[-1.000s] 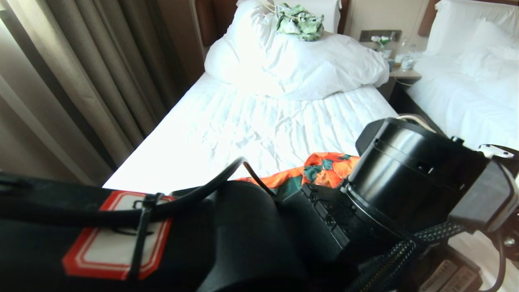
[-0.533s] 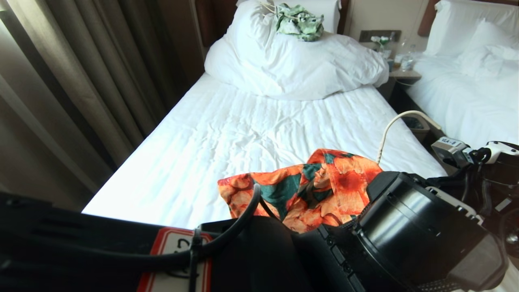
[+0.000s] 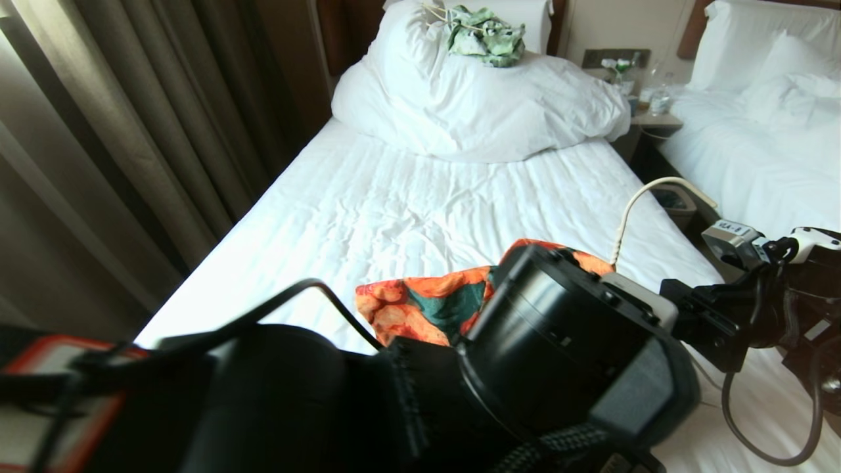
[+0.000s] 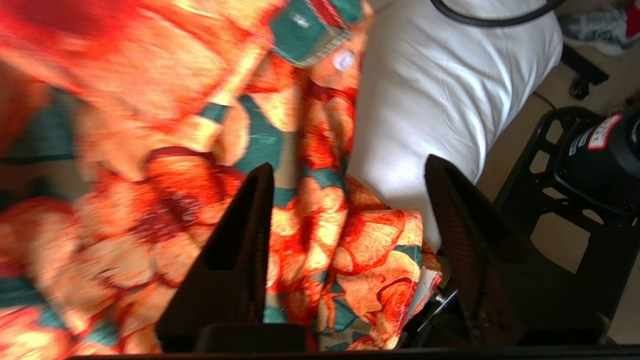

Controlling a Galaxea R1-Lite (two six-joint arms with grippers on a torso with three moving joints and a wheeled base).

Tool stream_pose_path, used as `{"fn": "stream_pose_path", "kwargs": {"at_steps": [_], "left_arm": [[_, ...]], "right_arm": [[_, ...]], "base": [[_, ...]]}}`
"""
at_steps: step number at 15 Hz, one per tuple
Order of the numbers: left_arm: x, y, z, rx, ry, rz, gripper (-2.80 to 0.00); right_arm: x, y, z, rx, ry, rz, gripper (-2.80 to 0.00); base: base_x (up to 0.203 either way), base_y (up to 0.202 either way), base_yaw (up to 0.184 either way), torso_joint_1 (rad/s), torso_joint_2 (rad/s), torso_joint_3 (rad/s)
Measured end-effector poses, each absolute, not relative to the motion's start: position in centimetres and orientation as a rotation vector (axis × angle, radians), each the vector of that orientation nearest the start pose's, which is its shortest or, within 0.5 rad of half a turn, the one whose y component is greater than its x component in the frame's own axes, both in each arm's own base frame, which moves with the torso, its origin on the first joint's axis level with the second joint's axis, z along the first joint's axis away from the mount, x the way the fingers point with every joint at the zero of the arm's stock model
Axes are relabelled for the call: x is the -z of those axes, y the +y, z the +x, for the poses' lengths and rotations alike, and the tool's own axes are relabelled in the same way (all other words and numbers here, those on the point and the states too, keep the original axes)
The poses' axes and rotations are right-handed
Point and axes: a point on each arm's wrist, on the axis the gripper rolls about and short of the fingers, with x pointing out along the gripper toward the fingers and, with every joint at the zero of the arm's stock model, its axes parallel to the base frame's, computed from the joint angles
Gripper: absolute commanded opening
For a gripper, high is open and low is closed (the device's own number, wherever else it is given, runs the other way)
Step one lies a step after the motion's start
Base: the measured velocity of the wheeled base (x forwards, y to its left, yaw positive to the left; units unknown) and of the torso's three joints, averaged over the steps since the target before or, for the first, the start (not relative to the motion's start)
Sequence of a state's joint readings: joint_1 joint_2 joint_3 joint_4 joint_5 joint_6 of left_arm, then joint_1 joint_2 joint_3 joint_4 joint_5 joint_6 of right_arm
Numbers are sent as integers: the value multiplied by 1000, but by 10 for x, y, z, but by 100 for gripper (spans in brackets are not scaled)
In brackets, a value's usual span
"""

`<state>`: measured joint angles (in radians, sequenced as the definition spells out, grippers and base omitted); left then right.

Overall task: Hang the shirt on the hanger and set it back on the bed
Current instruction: Hook one side of the shirt onto the hanger, then hook the other side of the shirt onto the hanger

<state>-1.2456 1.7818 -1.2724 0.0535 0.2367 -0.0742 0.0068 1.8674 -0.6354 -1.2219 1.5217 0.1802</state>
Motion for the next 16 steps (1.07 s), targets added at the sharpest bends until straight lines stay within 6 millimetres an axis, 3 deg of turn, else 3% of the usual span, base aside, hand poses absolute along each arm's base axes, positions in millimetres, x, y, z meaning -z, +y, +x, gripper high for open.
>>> {"fn": "stream_pose_path", "kwargs": {"at_steps": [6,7,8,12,16], "left_arm": [[-292,-235,128,857,258,235,-280],[-295,-230,129,857,248,227,-180],[-295,-229,130,863,246,228,0],[-292,-231,142,924,218,309,0],[-288,-247,155,984,233,311,0]], "right_arm": [[-145,35,293,-1558,156,156,-280],[-144,38,292,-1569,161,159,-280],[-143,41,291,-1577,166,162,-280],[-136,53,288,-1618,196,181,-280],[-132,59,285,-1638,213,191,-280]], "base": [[0,0,0,0,0,0],[0,0,0,0,0,0],[0,0,0,0,0,0],[0,0,0,6,1,1],[0,0,0,0,0,0]]}}
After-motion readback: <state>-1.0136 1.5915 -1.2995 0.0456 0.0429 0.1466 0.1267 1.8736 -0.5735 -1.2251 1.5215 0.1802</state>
